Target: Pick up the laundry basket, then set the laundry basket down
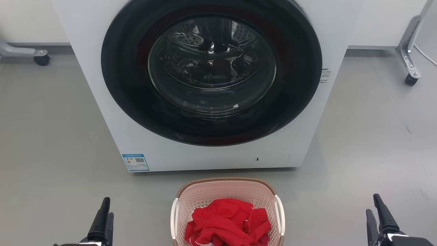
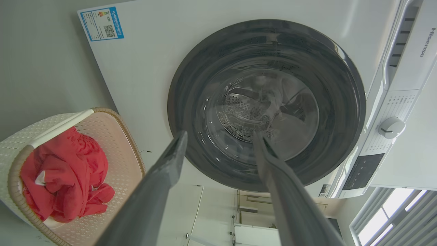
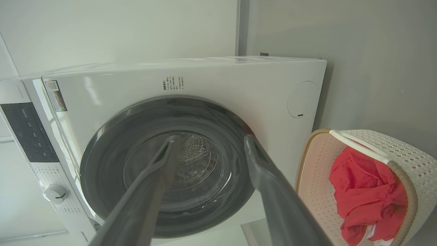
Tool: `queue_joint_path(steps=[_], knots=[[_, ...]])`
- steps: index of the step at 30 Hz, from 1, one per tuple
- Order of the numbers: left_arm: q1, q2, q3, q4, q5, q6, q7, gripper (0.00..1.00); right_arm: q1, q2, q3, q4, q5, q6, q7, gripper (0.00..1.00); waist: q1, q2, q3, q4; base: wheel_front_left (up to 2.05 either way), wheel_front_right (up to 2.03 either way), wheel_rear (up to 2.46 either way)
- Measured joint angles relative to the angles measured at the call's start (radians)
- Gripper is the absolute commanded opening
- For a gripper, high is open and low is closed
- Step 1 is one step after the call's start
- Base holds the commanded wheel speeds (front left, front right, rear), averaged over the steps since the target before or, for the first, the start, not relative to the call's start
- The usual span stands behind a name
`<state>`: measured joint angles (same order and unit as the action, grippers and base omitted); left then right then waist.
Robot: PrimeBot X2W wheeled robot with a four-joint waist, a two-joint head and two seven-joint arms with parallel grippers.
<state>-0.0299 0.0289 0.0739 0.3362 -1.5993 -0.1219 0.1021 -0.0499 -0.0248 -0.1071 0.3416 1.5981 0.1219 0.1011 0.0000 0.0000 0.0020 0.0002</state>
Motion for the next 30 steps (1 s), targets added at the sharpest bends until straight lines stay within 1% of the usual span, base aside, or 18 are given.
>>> queue_joint_path(steps=[1, 6, 14, 17, 18, 20, 22, 24, 30], knots=[[0.000, 0.000, -0.017, -0.006, 0.008, 0.000, -0.016, 1.00, 0.000, 0.000, 0.023, 0.000, -0.007, 0.000, -0.015, 1.00, 0.0000, 0.0000, 0.000, 0.001, 0.00, 0.00, 0.00], [0.000, 0.000, -0.026, -0.019, 0.046, 0.009, -0.033, 1.00, 0.000, 0.000, 0.041, -0.001, -0.026, -0.009, -0.033, 1.00, 0.0000, 0.0000, 0.001, 0.001, 0.00, 0.00, 0.00], [0.000, 0.001, -0.047, -0.049, 0.136, 0.036, -0.062, 1.00, -0.003, -0.001, 0.080, -0.016, -0.119, -0.041, -0.060, 1.00, 0.0000, 0.0000, 0.001, 0.002, 0.00, 0.00, 0.00], [0.000, 0.001, -0.056, -0.061, 0.187, 0.045, -0.071, 1.00, -0.004, -0.001, 0.098, -0.023, -0.166, -0.045, -0.073, 1.00, 0.0000, 0.0000, 0.001, 0.002, 0.00, 0.00, 0.00], [0.000, 0.001, -0.059, -0.065, 0.197, 0.053, -0.078, 1.00, -0.004, -0.001, 0.105, -0.026, -0.179, -0.053, -0.077, 1.00, 0.0000, 0.0000, 0.001, 0.002, 0.00, 0.00, 0.00], [0.000, 0.001, -0.066, -0.073, 0.237, 0.054, -0.083, 1.00, -0.006, -0.001, 0.118, -0.031, -0.216, -0.061, -0.083, 1.00, 0.0000, 0.0000, 0.002, 0.002, 0.00, 0.00, 0.00], [0.000, 0.003, -0.076, -0.083, 0.275, 0.062, -0.089, 1.00, -0.009, -0.002, 0.131, -0.035, -0.252, -0.062, -0.090, 1.00, 0.0000, 0.0000, 0.002, 0.002, 0.00, 0.00, 0.00], [0.000, 0.004, -0.086, -0.090, 0.318, 0.071, -0.099, 1.00, -0.015, -0.002, 0.146, -0.038, -0.290, -0.070, -0.096, 1.00, 0.0000, 0.0000, 0.002, 0.002, 0.00, 0.00, 0.00], [0.000, 0.028, -0.125, -0.109, 0.453, 0.087, -0.118, 1.00, -0.023, -0.013, 0.189, -0.050, -0.399, -0.087, -0.121, 1.00, 0.0000, 0.0000, 0.002, 0.003, 0.00, 0.00, 0.00]])
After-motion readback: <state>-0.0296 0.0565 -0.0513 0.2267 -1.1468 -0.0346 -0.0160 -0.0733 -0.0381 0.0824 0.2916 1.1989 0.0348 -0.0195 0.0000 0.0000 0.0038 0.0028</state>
